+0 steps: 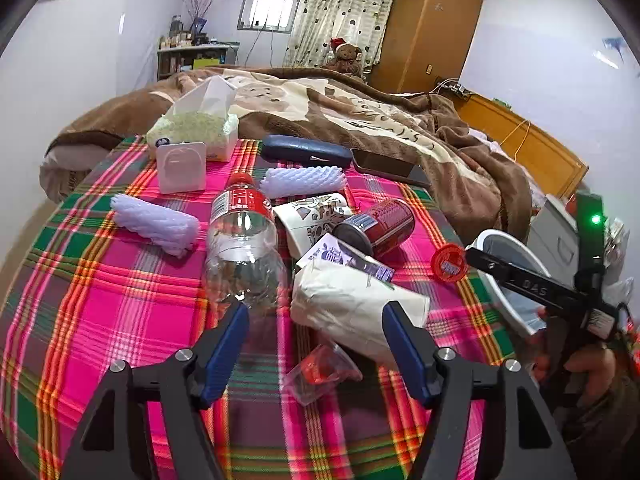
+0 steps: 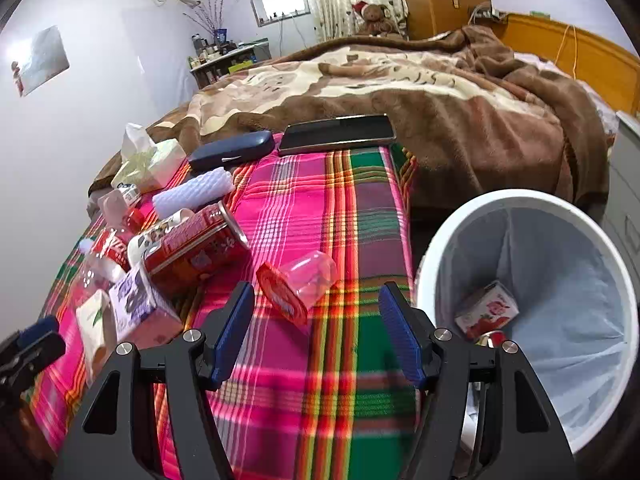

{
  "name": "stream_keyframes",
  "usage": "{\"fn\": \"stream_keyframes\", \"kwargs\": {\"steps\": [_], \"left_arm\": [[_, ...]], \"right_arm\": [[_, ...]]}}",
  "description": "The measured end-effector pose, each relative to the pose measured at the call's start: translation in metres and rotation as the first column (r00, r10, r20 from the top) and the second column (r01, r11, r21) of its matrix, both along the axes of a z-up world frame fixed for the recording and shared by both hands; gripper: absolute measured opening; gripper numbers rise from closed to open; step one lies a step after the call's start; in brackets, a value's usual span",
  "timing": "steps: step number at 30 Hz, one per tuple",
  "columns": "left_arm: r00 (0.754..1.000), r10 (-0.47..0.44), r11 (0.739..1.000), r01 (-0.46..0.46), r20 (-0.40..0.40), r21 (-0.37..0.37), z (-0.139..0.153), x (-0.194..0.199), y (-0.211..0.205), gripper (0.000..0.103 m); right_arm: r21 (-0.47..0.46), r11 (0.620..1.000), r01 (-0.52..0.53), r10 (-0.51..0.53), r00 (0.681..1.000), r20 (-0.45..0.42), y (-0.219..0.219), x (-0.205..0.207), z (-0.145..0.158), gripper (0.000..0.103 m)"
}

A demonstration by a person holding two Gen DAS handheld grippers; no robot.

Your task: Collect trash

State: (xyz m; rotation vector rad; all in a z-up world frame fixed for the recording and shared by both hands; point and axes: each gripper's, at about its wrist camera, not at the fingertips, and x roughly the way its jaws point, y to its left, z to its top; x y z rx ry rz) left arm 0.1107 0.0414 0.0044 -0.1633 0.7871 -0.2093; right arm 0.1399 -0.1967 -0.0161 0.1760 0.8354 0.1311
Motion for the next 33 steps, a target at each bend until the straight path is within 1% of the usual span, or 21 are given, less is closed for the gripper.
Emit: {"fn": "stream_keyframes", "kwargs": {"steps": [5, 7, 11, 16, 19, 23, 25, 27, 30, 32, 33], "left_arm": [[1.0, -0.026, 0.999, 0.026, 0.002, -0.024, 0.007, 0.01, -0.012, 0.069], [0.999, -0.034, 0.999, 0.033, -0.006, -0.023, 0.007, 0.015, -0.019, 0.071], [0.999, -0.035, 0.999, 0.035, -0.014, 0.009, 0.002, 0.014, -0.03, 0.071], [0.999, -0.03, 0.999, 0.031, -0.032, 0.036, -0.004, 0.003, -0.021, 0.071], [0.998, -0.043, 0.998, 0.045, -0.043, 0.044, -0.008, -0.004, -0.016, 0.071], [0.997, -0.053, 0.996, 0.057, -0.055, 0.073, -0.015, -0.011, -0.012, 0.071], [0.996, -0.051, 0.996, 0.056, -0.068, 0.075, -0.02, -0.012, -0.008, 0.071], [0.996, -0.053, 0.996, 0.059, -0.075, 0.071, -0.022, -0.012, -0.007, 0.071], [0.993, -0.084, 0.993, 0.091, -0.088, 0.07, -0.028, -0.01, -0.008, 0.071], [0.993, -0.077, 0.993, 0.084, -0.086, 0.079, -0.031, -0.009, -0.008, 0.071], [0.993, -0.083, 0.993, 0.089, -0.087, 0.073, -0.032, -0.007, -0.008, 0.071]], "right_arm": [[-0.003, 1.0, -0.006, 0.006, 1.0, -0.019, 0.004, 0.012, -0.002, 0.066], [-0.008, 1.0, -0.006, 0.006, 1.0, -0.027, 0.006, 0.017, -0.002, 0.066], [-0.018, 1.0, -0.021, 0.021, 0.999, -0.03, 0.008, 0.022, -0.002, 0.066], [-0.029, 0.999, -0.026, 0.024, 0.998, -0.058, 0.009, 0.028, -0.008, 0.066], [-0.036, 0.999, -0.026, 0.023, 0.998, -0.066, 0.009, 0.029, -0.01, 0.066], [-0.034, 0.999, -0.03, 0.028, 0.997, -0.077, 0.011, 0.028, -0.013, 0.066], [-0.041, 0.999, -0.035, 0.032, 0.997, -0.071, 0.013, 0.027, -0.013, 0.055], [-0.05, 0.998, -0.04, 0.036, 0.997, -0.073, 0.015, 0.027, -0.013, 0.055], [-0.05, 0.998, -0.048, 0.044, 0.996, -0.071, 0.016, 0.026, -0.013, 0.055], [-0.047, 0.998, -0.052, 0.049, 0.996, -0.071, 0.017, 0.025, -0.013, 0.055], [-0.048, 0.997, -0.055, 0.052, 0.996, -0.071, 0.018, 0.024, -0.013, 0.055]]}}
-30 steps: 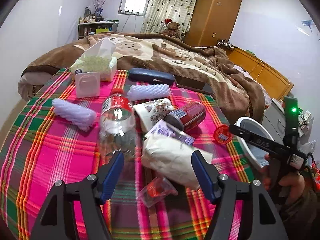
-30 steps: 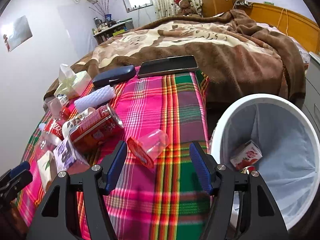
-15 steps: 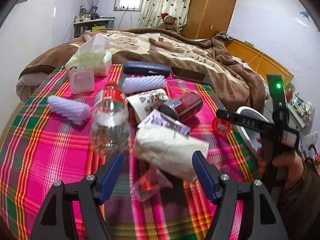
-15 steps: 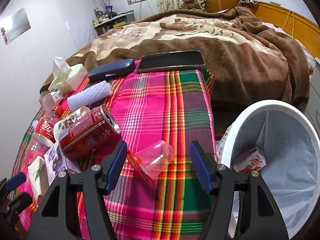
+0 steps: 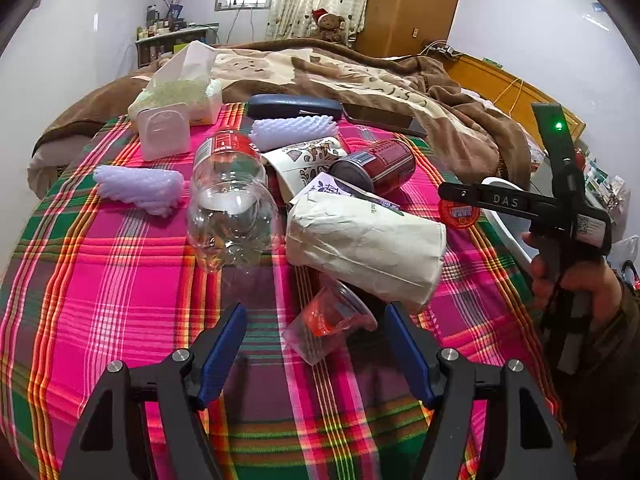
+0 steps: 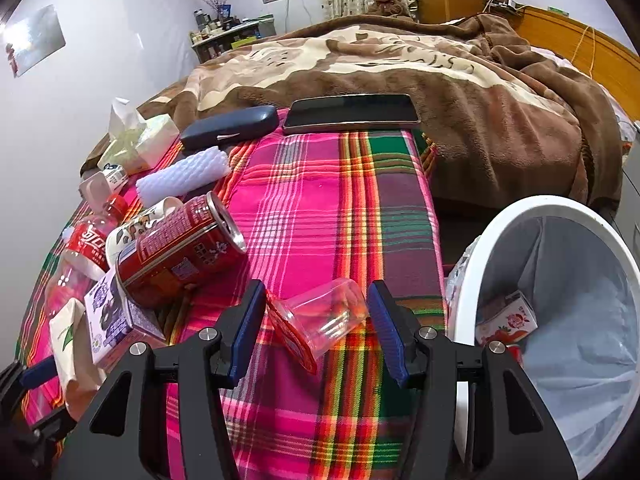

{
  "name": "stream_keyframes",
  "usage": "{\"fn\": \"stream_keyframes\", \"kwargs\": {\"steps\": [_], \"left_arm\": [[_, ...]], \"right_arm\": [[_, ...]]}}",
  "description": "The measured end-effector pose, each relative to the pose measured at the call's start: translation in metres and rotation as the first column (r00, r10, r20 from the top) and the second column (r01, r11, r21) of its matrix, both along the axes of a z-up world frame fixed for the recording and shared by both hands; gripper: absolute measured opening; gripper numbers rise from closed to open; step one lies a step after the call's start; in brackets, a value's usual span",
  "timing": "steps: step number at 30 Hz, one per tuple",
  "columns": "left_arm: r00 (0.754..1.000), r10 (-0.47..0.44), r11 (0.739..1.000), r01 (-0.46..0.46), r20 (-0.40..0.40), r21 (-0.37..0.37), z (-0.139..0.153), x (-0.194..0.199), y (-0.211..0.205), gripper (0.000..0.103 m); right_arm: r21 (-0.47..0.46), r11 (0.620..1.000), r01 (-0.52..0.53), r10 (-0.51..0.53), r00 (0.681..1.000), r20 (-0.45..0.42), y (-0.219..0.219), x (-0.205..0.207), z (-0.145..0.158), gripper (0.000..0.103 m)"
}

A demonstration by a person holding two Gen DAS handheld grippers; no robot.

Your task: Collect trash

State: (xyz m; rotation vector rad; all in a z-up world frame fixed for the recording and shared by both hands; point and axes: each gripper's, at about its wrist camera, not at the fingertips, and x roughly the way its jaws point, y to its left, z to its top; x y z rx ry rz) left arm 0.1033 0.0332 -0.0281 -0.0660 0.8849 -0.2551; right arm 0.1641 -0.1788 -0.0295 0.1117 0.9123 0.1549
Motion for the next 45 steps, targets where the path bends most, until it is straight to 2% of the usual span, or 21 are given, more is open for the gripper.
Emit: {"fn": "stream_keyframes", "kwargs": {"steps": [3, 11, 12, 14, 15, 26, 45], "left_arm": [[1.0, -0.004, 1.0, 0.004, -0.031, -0.021, -0.007, 0.007, 0.0, 0.071], [0.999, -0.004, 0.999, 0.003, -0.039, -0.036, -0.014, 0.013, -0.003, 0.069], [0.999, -0.006, 0.999, 0.005, -0.038, -0.043, -0.014, 0.013, -0.004, 0.068], [0.999, -0.013, 0.999, 0.011, -0.043, -0.048, -0.016, 0.014, -0.005, 0.055], [0.999, -0.017, 0.999, 0.014, -0.047, -0.045, -0.017, 0.014, -0.006, 0.053], [0.999, -0.004, 0.999, 0.003, -0.035, -0.04, -0.013, 0.01, -0.007, 0.053], [0.998, 0.018, 0.999, -0.015, 0.062, -0.049, 0.028, -0.016, -0.006, 0.053]], "right_arm": [[-0.003, 1.0, -0.013, 0.013, 1.0, 0.005, 0.003, -0.003, 0.001, 0.054], [0.011, 1.0, -0.021, 0.021, 1.0, 0.006, 0.003, -0.008, 0.001, 0.054], [0.013, 1.0, -0.021, 0.021, 1.0, 0.006, 0.003, -0.008, 0.001, 0.054], [0.017, 1.0, -0.023, 0.023, 1.0, 0.004, 0.003, -0.009, 0.001, 0.054], [0.018, 1.0, -0.025, 0.025, 1.0, 0.004, 0.004, -0.01, 0.001, 0.054], [0.027, 0.999, -0.032, 0.032, 0.999, 0.009, 0.002, -0.017, 0.002, 0.054], [0.067, 0.997, -0.042, 0.038, 0.997, 0.061, -0.007, -0.043, 0.021, 0.054]]}}
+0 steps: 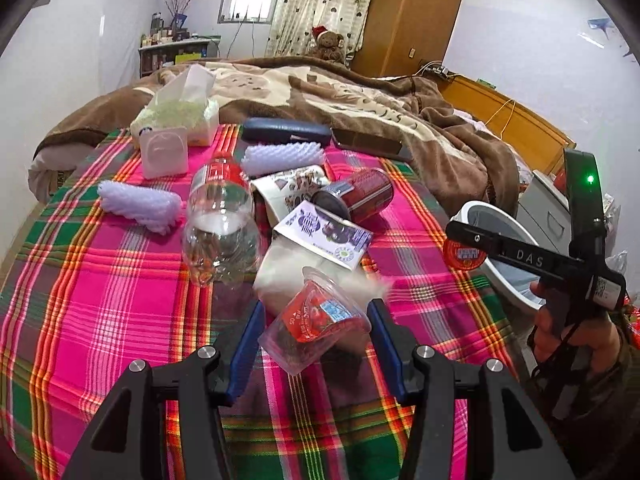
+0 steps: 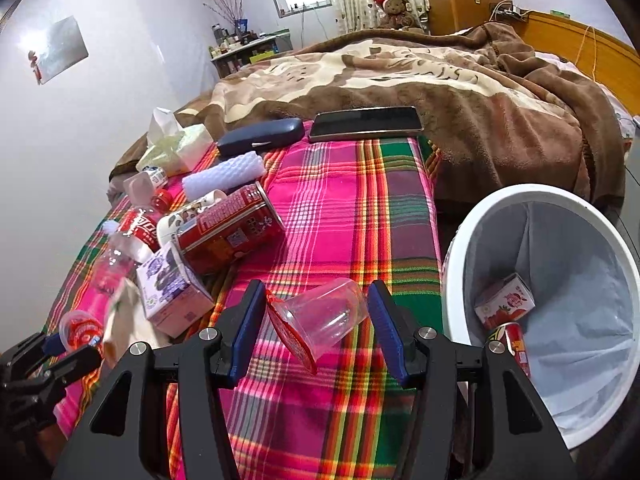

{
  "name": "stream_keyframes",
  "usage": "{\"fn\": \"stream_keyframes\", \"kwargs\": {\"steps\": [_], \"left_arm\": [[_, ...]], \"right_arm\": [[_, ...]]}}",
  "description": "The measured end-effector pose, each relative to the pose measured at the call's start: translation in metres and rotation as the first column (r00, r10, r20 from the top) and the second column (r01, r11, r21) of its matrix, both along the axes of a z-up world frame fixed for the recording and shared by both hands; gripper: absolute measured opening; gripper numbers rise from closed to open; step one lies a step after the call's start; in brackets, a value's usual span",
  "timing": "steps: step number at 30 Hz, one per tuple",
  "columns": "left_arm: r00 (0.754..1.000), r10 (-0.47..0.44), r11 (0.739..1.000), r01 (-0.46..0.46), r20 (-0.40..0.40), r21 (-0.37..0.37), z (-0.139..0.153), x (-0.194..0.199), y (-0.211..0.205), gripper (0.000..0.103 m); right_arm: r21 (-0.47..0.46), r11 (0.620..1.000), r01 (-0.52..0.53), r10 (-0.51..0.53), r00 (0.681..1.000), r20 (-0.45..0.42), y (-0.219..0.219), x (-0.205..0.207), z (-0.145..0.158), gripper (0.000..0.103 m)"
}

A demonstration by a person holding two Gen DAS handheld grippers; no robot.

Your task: Collect trash

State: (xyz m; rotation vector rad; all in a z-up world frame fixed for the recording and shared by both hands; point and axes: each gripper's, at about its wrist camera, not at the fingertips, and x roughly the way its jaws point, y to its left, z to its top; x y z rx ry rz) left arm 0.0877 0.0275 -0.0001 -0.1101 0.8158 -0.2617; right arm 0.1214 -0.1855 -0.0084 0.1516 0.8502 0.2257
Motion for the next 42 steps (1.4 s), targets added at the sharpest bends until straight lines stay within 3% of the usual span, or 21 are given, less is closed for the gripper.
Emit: {"fn": "stream_keyframes", "kwargs": {"steps": [10, 19, 29, 42], "left_arm": [[0.999, -0.017, 1.0, 0.016, 0.042, 0.009, 0.018, -0.008, -0.009, 0.053], [0.993, -0.09, 0.996, 0.088, 0.078, 0.026, 0.034, -0.004, -0.041, 0.053], [0.975, -0.197, 0.98, 0.194, 0.097, 0.04, 0.042, 0.012, -0.097, 0.053], [0.935, -0.344, 0.939, 0.342, 0.09, 0.037, 0.041, 0.04, -0.184, 0.053]], "right_arm": [[0.009, 1.0, 0.0, 0.0, 0.999, 0.038, -0.005, -0.013, 0.013, 0.054], [0.013, 0.999, 0.042, -0.043, 0.996, 0.076, -0.029, -0.025, 0.026, 0.054], [0.005, 0.99, 0.139, -0.139, 0.986, 0.097, -0.073, -0.036, 0.035, 0.054], [-0.021, 0.964, 0.265, -0.262, 0.961, 0.089, -0.131, -0.043, 0.028, 0.054]]}}
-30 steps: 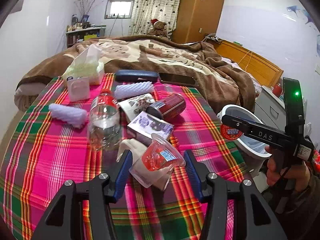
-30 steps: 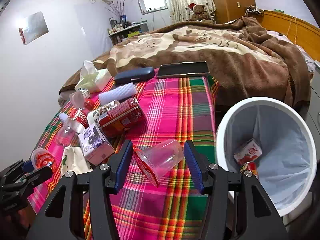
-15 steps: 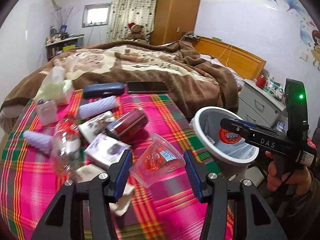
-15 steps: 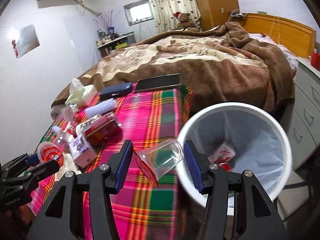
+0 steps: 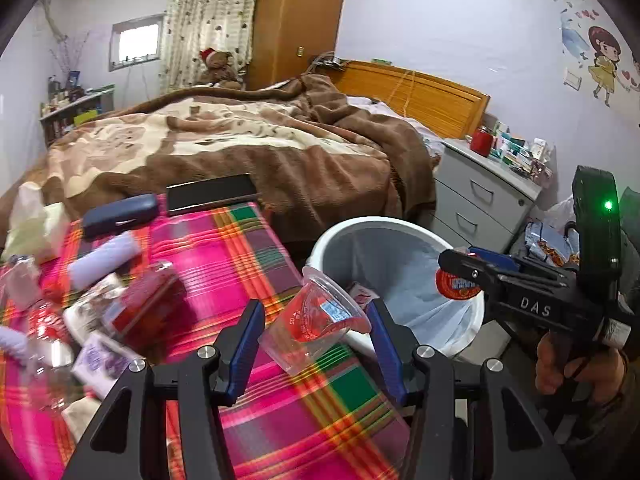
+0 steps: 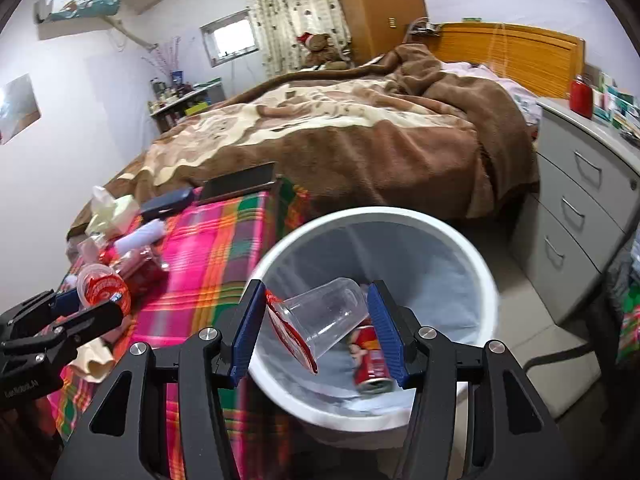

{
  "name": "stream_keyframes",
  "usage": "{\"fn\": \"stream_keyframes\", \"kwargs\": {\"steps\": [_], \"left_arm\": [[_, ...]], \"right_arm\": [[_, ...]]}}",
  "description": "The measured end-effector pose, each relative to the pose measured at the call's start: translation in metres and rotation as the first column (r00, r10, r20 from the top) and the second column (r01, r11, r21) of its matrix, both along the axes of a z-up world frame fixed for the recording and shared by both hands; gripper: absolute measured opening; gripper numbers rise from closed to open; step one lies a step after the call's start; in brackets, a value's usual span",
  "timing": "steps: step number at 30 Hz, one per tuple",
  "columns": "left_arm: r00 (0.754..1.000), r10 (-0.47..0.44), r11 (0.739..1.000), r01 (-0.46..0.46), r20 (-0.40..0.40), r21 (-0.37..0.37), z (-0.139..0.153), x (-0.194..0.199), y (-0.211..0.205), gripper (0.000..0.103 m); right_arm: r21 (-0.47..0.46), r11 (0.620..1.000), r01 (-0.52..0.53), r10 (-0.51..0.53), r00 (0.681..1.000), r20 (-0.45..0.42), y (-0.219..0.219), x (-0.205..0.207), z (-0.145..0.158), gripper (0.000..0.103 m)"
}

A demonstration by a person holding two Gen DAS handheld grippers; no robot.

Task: Collect trash
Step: 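Carry the cup over the white bin and open the right gripper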

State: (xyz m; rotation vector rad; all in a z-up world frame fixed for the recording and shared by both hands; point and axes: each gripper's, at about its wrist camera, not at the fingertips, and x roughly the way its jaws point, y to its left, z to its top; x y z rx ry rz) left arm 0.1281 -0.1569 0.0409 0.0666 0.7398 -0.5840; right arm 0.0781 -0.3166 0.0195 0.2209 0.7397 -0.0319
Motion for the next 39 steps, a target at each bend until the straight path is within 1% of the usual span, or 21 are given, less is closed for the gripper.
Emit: {"fn": "stream_keyframes", "kwargs": {"steps": [3, 7, 13, 18, 21, 23, 24, 25, 26, 32, 39], "left_arm": [[0.999, -0.037, 0.999, 0.037, -0.024, -0.01, -0.005, 0.009, -0.018, 0.053], [0.997, -0.067, 0.998, 0.067, -0.034, -0.002, -0.01, 0.016, -0.038, 0.053], [0.994, -0.096, 0.995, 0.097, -0.061, 0.012, -0.02, 0.028, -0.064, 0.053], [0.988, -0.124, 0.992, 0.127, -0.091, 0.023, -0.03, 0.037, -0.081, 0.053], [0.988, -0.123, 0.992, 0.127, -0.098, 0.029, -0.035, 0.041, -0.089, 0.054], [0.986, -0.119, 0.992, 0.121, -0.119, 0.017, -0.038, 0.045, -0.091, 0.056], [0.986, -0.118, 0.993, 0.121, -0.115, 0.014, -0.038, 0.045, -0.091, 0.058], [0.987, -0.118, 0.993, 0.121, -0.11, 0.018, -0.038, 0.044, -0.091, 0.063], [0.987, -0.116, 0.993, 0.119, -0.109, 0.023, -0.038, 0.044, -0.091, 0.063], [0.989, -0.103, 0.994, 0.105, -0.107, 0.009, -0.036, 0.04, -0.083, 0.063], [0.995, -0.056, 0.998, 0.056, -0.087, -0.002, -0.026, 0.026, -0.056, 0.063]], "right_arm": [[-0.004, 1.0, 0.022, -0.022, 1.0, -0.011, -0.01, 0.0, -0.003, 0.054], [-0.028, 0.999, 0.036, -0.037, 0.999, -0.021, -0.017, -0.001, -0.006, 0.055], [-0.045, 0.998, 0.036, -0.038, 0.998, -0.049, -0.026, 0.002, -0.017, 0.055], [-0.055, 0.998, 0.017, -0.022, 0.995, -0.092, -0.031, 0.007, -0.028, 0.055], [-0.072, 0.997, 0.022, -0.03, 0.994, -0.107, -0.033, 0.008, -0.031, 0.055], [-0.074, 0.997, 0.026, -0.034, 0.993, -0.114, -0.034, 0.007, -0.032, 0.056], [-0.068, 0.997, 0.029, -0.037, 0.993, -0.114, -0.035, 0.006, -0.032, 0.06], [-0.062, 0.998, 0.03, -0.037, 0.993, -0.109, -0.036, 0.005, -0.032, 0.063], [-0.053, 0.998, 0.025, -0.03, 0.995, -0.098, -0.037, 0.004, -0.031, 0.067], [-0.047, 0.998, 0.03, -0.034, 0.995, -0.089, -0.033, 0.003, -0.027, 0.068], [-0.043, 0.999, 0.017, -0.019, 0.999, -0.051, -0.019, -0.004, -0.019, 0.068]]}}
